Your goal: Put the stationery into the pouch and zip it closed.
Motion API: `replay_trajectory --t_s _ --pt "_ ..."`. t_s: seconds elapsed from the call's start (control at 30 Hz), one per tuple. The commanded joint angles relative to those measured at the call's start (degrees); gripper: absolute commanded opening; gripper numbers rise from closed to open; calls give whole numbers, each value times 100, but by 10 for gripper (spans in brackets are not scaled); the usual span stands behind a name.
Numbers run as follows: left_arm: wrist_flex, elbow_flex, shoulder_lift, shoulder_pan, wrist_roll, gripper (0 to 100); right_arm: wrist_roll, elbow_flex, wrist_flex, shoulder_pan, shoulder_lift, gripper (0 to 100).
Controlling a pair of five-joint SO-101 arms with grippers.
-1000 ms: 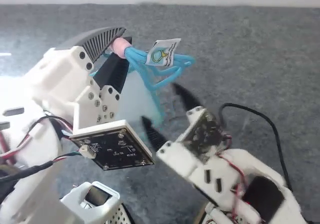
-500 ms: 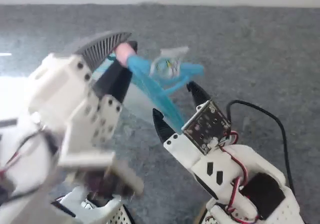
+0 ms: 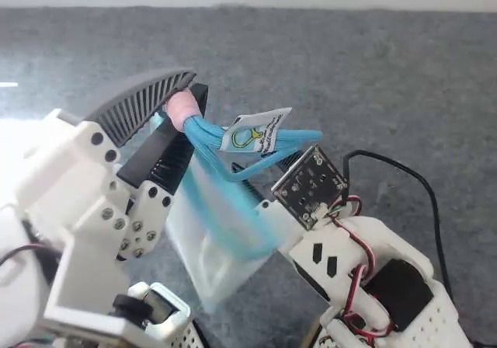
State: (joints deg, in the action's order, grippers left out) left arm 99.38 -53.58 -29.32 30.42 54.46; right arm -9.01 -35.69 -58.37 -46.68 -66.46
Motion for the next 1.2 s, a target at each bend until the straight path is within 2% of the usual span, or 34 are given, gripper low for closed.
replay_trajectory --t_s 0.0,0.13,0.23,0.37,0.6,0.9,1.03,1.17 --pt "35 -48 -18 35 0 10 18 299 -92 75 -119 215" --pt "18 -40 18 -44 0 10 440 290 -374 48 -796 277" --pt "-246 127 53 -360 -9 10 563 290 -629 -127 -1385 281" --pt "-624 488 158 -703 -246 10 466 264 -769 -813 -1701 281" --pt "-580 488 149 -703 -255 10 132 281 -936 -831 -1648 284" --pt "-26 -163 -167 105 -229 10 273 290 -927 -813 -1640 285" --pt "-18 -198 -325 132 -229 10 334 290 -919 -611 -1631 310" --pt "-18 -189 -316 255 -264 10 316 281 -760 -637 -1446 292"
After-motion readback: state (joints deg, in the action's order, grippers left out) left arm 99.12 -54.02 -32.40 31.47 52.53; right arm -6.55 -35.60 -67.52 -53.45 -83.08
